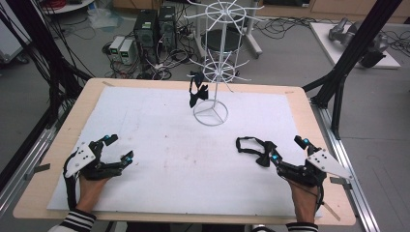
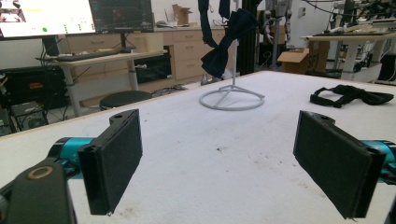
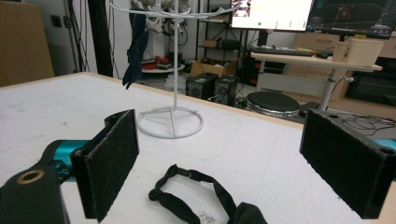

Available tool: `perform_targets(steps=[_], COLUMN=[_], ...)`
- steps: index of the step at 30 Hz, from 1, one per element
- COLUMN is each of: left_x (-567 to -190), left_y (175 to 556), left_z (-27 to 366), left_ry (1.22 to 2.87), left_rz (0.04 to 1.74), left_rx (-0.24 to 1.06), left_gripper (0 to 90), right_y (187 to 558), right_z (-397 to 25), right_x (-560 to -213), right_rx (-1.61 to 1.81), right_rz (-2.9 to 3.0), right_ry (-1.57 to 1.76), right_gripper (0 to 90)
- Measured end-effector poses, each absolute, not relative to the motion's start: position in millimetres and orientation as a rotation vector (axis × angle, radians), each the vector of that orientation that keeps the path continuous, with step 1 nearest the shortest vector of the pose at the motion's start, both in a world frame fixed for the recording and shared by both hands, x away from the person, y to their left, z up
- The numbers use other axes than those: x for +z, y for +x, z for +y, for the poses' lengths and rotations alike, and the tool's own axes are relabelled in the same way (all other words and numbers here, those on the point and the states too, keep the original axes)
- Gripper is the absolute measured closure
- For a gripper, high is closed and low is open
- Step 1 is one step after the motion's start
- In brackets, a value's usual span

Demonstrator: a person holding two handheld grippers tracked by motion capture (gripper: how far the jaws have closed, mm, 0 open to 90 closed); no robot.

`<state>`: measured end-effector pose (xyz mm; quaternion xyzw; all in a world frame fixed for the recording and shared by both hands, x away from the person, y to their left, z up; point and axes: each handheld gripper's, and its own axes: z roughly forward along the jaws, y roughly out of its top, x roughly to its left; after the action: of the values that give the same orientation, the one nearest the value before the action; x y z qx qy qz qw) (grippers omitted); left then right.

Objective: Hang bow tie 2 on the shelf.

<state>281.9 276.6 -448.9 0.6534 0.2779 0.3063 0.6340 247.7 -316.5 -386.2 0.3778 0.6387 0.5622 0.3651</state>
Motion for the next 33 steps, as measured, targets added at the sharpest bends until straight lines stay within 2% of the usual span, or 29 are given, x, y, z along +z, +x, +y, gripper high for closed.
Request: perform_targets(steps=[16, 33], left_x=[-453, -454], left_y=[282, 281], left_z=[279, 279], left_ry=[1.482, 1.481], left_rz=[0.645, 0.641], left_rx=[0.716, 0.722], left_gripper=[16.1, 16.2], right_y=[267, 292], right_z=[-316, -317], right_x=[-352, -340], right_rx=[1.291, 1.083], right_rz=[1.848, 2.093], right_ry=[0.954, 0.939], right_gripper=[11.1, 11.1])
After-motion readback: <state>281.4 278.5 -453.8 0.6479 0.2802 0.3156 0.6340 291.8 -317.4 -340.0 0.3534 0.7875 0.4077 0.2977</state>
